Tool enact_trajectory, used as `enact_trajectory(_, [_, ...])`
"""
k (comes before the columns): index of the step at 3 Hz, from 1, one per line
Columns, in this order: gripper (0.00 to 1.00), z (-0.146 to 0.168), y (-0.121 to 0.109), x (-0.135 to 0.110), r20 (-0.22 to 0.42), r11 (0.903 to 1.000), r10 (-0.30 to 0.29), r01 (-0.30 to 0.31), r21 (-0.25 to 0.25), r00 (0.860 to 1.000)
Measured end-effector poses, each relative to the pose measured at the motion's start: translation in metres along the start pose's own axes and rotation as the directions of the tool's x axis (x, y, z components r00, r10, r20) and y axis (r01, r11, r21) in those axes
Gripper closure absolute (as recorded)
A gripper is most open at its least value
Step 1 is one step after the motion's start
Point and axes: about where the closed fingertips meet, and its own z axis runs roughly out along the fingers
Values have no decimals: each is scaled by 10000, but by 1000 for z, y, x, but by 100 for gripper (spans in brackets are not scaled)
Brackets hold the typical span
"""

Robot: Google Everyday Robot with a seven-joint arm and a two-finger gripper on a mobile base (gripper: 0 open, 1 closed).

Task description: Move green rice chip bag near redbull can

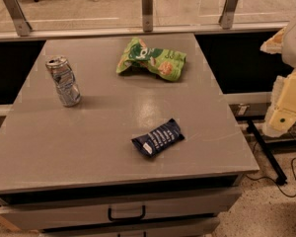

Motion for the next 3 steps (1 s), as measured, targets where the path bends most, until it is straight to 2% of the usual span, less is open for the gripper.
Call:
enact_trajectory(1, [0, 0, 0, 0, 1, 10000, 0, 0, 2, 10000])
enact_trajectory(2, [0, 18, -21, -12, 1061, 10000, 75, -69, -58, 9943])
enact_trajectory(3, [0, 51, -55, -43, 3252, 9970, 767, -742, -200, 9425])
